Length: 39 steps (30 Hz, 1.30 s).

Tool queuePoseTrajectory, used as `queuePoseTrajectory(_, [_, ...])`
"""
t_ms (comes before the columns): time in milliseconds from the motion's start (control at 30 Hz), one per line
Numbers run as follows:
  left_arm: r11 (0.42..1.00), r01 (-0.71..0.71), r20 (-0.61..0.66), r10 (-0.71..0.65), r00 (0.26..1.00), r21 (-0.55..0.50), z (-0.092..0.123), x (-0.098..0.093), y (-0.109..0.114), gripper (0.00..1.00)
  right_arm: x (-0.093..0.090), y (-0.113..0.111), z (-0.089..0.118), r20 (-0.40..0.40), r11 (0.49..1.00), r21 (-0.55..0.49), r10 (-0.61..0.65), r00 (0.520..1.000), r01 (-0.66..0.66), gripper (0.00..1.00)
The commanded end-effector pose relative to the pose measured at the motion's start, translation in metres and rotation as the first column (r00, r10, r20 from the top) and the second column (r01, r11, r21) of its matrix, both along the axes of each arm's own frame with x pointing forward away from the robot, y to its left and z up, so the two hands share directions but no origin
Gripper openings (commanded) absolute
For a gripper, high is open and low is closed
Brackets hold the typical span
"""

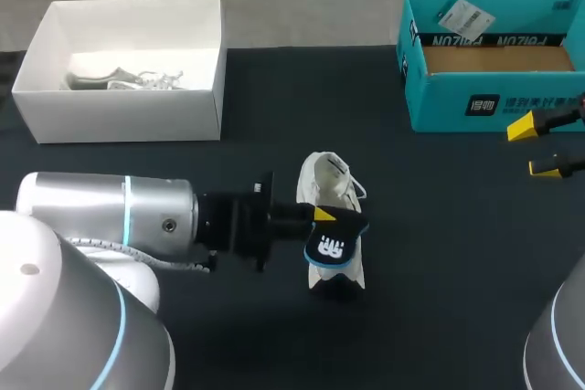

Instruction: Take the shoe out of the shoebox, open the shoe tongue, remove and reinsert the insole, then place the shoe into the shoebox

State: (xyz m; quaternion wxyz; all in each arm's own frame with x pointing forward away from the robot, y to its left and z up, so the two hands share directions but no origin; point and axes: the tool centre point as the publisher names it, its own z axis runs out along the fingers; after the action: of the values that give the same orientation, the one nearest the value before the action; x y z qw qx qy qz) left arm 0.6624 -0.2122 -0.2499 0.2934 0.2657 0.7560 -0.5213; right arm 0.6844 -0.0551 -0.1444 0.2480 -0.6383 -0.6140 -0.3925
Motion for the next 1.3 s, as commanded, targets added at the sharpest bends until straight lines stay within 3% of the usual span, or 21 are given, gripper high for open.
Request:
queuePoseTrajectory(33, [0.998, 0.025, 0.011, -0.024, 1.000, -0.062, -0.027, 0.014, -0.018, 0.00, -0.001, 0.000, 0.000, -0.001, 1.000, -0.001, -0.002, 1.000, 0.002, 1.00])
queuePoseTrajectory(400, [0.996, -0.026, -0.024, 0.024, 0.999, -0.080, -0.047, 0.008, -0.027, 0.00, -0.001, 0.000, 0.000, -0.001, 1.000, -0.001, -0.002, 1.000, 0.002, 1.00])
queuePoseTrajectory(933, [0.997, -0.069, -0.075, 0.068, 0.995, -0.019, -0.042, 0.006, -0.008, 0.00, -0.001, 0.000, 0.000, -0.001, 1.000, -0.001, -0.002, 1.000, 0.002, 1.00])
queuePoseTrajectory(1300, [0.996, -0.085, -0.112, 0.087, 0.990, 0.022, -0.054, 0.016, -0.002, 0.00, -0.001, 0.000, 0.000, -0.001, 1.000, -0.001, -0.002, 1.000, 0.002, 1.00])
